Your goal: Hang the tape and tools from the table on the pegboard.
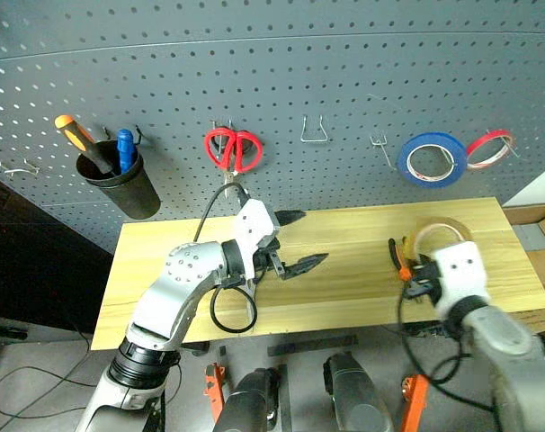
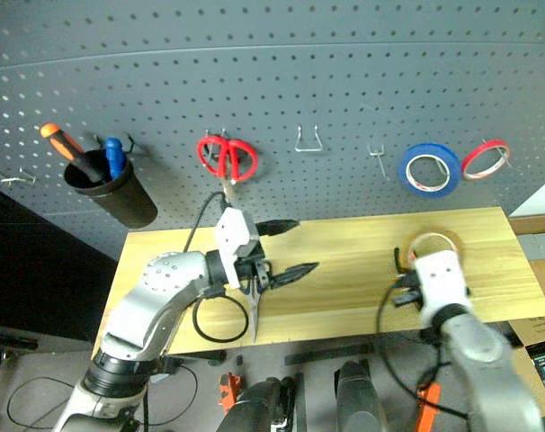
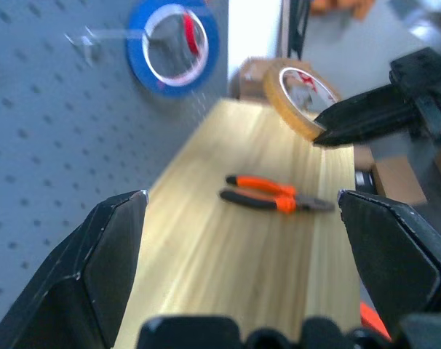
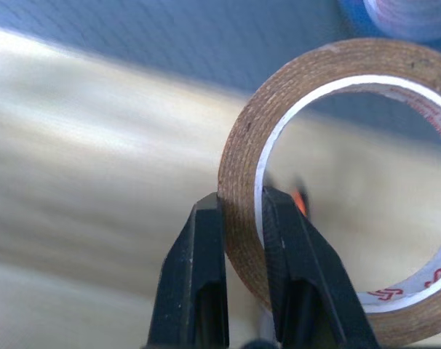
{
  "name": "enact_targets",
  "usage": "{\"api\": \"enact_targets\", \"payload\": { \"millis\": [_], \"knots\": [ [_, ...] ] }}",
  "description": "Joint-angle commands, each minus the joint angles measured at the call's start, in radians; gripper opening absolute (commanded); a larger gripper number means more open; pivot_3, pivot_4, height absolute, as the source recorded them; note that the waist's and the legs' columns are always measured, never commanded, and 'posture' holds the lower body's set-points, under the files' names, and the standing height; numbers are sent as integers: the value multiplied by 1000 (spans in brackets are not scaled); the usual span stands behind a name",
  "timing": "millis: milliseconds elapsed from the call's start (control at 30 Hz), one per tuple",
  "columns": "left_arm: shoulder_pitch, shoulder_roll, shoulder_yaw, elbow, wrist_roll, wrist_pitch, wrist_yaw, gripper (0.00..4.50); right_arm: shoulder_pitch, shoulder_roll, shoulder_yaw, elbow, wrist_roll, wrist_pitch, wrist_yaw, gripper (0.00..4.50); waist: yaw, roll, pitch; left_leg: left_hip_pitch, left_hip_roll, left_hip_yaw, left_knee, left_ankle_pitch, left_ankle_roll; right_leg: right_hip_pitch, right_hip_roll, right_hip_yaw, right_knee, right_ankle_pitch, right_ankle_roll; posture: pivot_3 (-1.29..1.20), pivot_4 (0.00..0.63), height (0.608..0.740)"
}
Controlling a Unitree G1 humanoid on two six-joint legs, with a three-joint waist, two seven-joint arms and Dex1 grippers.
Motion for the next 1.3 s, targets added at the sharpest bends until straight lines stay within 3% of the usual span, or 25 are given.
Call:
{"api": "enact_targets", "payload": {
  "millis": [33, 333, 467, 600, 833, 1033, 1167, 1300],
  "knots": [
    [36, 23, 43, -46, -61, -31, -42, 4500, -81, -2, 73, -12, -91, -103, -42, 99, 1, 0, 0, 0, 0, 0, 0, 0, 0, 0, 0, 0, 0, 0, 0, -349, 266, 740],
    [43, 111, 40, -49, -130, 24, -134, 4500, -315, 34, 60, 338, -51, -330, 45, 99, 2, -1, 0, 0, 6, 4, -1, 0, 0, -1, 3, -2, -2, 1, -2, -304, 245, 740],
    [25, 105, 19, -31, -65, -35, -110, 4500, -423, 54, 45, 561, -24, -472, 81, 99, 0, -1, 0, 0, 8, 6, -1, 0, 0, -2, 4, -2, -1, 2, -3, -290, 240, 740],
    [26, 82, 18, -12, -71, -75, -116, 4500, -451, 77, 55, 647, 11, -547, 139, 99, -2, -1, 0, 0, 10, 7, -1, 0, -1, -3, 5, -2, -1, 2, -4, -287, 238, 740],
    [17, 85, 3, 27, -46, -120, -139, 4500, -336, 79, 49, 551, -8, -524, 155, 2365, -6, -1, -1, -4, 10, 9, -1, 0, -1, -9, 5, -2, 0, 3, -4, -295, 245, 740],
    [3, 159, -40, 91, 4, -207, -263, 4500, -72, 156, -36, 293, 34, -176, 84, 4343, -4, 0, -1, -4, 11, 9, -1, 0, -1, -9, 5, -1, 1, 3, -5, -308, 252, 740],
    [-9, 194, -82, 119, 29, -244, -342, 4500, -71, 207, -120, 303, 41, 71, 26, 4426, -8, 0, -1, -3, 12, 12, 0, 0, -1, -9, 5, -1, 1, 8, -8, -319, 257, 740],
    [-23, 191, -120, 133, 47, -261, -379, 4500, -176, 171, -174, 427, 36, 203, 21, 4426, -10, 0, -1, -2, 13, 13, 0, 1, -2, -9, 5, -1, 0, 12, -9, -339, 260, 740]
  ]
}}
